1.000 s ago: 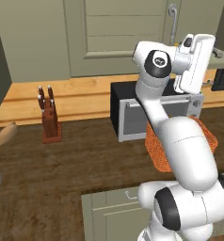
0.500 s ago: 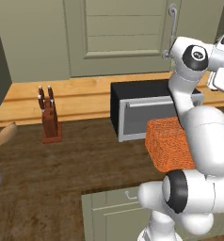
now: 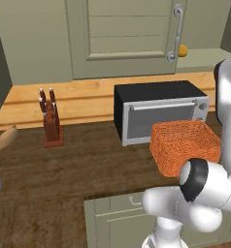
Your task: Open the cabinet, pick up the bread from the cabinet and place it in the basket. Then move the basket to the dining counter.
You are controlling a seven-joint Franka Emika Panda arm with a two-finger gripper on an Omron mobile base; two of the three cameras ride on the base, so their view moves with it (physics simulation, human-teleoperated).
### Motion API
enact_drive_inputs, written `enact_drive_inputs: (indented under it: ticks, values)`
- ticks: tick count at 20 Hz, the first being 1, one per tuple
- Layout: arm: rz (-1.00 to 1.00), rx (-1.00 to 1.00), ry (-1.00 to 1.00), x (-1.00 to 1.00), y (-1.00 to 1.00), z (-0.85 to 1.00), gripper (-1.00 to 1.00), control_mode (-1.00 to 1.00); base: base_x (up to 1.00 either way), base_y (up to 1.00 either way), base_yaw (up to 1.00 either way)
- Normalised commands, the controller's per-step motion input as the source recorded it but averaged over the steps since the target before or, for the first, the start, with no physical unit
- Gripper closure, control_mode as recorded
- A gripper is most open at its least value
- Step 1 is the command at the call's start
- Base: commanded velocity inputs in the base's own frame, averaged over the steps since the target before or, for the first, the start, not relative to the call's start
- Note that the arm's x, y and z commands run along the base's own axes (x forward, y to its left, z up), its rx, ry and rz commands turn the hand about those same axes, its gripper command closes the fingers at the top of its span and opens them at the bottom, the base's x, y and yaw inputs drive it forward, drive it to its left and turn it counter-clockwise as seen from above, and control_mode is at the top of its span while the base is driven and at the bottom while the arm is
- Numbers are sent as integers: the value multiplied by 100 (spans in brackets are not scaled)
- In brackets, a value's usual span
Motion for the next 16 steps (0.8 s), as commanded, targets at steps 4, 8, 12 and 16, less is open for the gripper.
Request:
enact_drive_inputs:
  ticks: [4, 8, 12, 16]
  values:
    - [19, 35, -20, -4, -100, -7, -100, -100, 0, 0, 0]
    - [21, 20, -19, 0, -90, -7, -100, -100, 0, 0, 0]
    - [18, 6, -22, 0, 52, -47, -100, -100, 0, 0, 0]
    - [18, -3, -20, 14, 100, -51, -100, -100, 0, 0, 0]
